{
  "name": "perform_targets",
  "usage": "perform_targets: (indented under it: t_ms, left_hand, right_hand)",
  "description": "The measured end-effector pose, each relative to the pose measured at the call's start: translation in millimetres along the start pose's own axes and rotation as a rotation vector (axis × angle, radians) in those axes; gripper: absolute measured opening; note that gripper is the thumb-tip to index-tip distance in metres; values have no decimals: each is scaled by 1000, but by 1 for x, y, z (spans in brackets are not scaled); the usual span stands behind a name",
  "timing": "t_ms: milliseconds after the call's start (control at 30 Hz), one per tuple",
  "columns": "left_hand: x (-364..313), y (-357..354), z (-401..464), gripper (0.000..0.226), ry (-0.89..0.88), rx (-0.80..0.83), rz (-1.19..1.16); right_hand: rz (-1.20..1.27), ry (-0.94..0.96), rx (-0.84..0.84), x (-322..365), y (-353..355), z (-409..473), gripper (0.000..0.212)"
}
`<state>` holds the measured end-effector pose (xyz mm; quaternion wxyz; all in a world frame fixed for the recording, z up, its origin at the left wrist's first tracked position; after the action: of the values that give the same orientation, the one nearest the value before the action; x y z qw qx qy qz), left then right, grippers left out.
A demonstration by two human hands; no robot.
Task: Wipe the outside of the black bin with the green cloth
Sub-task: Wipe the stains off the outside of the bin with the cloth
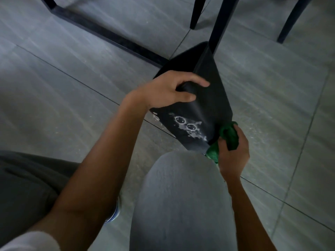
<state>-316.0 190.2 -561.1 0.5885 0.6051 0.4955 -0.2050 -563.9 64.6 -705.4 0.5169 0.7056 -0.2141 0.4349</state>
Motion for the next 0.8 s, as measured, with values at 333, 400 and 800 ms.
perform_targets:
  t_ms: [333, 400, 800]
  left_hand:
    - [16, -6, -7, 68, -7, -20, -197]
    - [15, -7, -10, 70, 10, -25, -168]
    - [-4, -13, -18, 54, 13, -278, -149]
  right_hand:
    - [58, -59, -27, 0, 3, 0, 62]
    - [68, -77, -29, -2, 3, -1, 62]
    - [39, -74, -16, 4, 22, 1, 61]
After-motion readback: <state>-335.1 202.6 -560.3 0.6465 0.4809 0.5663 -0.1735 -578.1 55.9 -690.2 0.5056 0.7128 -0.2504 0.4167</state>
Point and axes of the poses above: each hand's wrist, its own z-axis towards the middle knuckle, its own y-axis out of the back of the hand, x = y × z, the point moved 2 cm from there along z, towards the middle knuckle
